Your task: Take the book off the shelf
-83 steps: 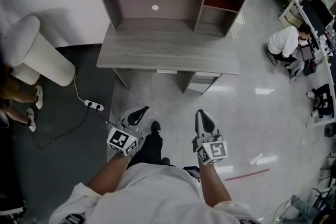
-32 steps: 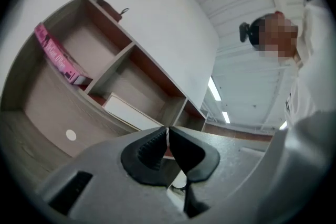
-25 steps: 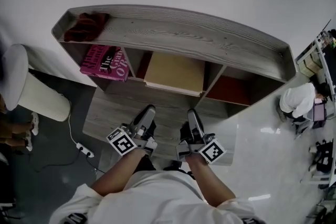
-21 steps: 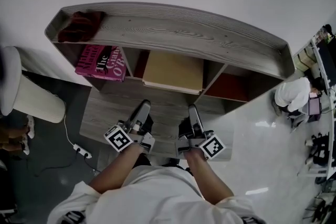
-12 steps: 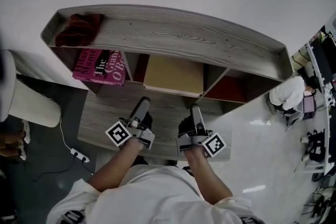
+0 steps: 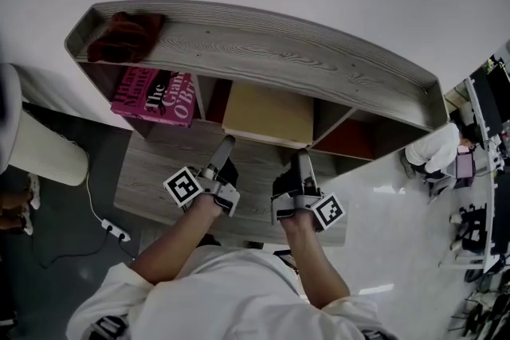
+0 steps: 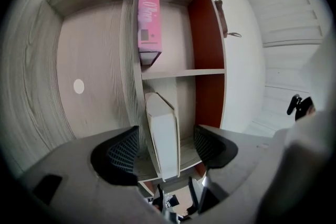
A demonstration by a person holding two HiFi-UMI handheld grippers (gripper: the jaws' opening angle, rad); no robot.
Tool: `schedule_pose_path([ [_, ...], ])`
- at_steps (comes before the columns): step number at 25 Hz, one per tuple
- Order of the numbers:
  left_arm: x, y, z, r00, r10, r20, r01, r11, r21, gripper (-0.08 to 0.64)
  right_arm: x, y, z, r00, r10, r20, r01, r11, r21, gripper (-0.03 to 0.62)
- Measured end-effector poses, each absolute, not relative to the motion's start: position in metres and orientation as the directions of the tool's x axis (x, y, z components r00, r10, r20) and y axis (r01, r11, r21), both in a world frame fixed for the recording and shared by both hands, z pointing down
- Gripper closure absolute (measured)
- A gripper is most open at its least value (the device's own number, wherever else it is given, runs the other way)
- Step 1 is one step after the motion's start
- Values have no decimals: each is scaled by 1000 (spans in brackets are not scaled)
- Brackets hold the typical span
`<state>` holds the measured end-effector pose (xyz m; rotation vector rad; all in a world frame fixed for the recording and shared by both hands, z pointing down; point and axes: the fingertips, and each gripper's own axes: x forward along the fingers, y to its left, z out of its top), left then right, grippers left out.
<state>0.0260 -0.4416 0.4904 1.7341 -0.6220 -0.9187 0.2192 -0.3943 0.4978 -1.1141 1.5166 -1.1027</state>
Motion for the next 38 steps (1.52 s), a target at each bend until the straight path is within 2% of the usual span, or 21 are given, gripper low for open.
schedule_pose_path([
  [10, 35, -455, 486, 578, -776, -254, -14, -320, 947, 218, 221, -408, 501, -144, -982, -125, -134, 145, -980, 313],
  [23, 30, -474, 493, 524, -822, -220, -9, -264, 964, 221, 219, -425, 501, -142, -984, -110, -128, 128, -983, 314],
  [32, 34, -476, 497, 541, -819, -192, -15, -238, 971, 222, 219, -430, 504, -143, -985, -96, -146, 117, -982, 318],
  [34, 35, -475, 497, 546, -816, -189, -18, -237, 971, 247, 220, -431, 503, -143, -984, -101, -158, 124, -980, 338],
  [36, 36, -475, 497, 550, -814, -187, -22, -238, 971, 304, 220, -431, 502, -144, -984, -104, -162, 127, -979, 350],
  [38, 36, -474, 498, 552, -813, -185, -20, -235, 972, 311, 219, -431, 502, -145, -984, -105, -158, 128, -979, 351],
])
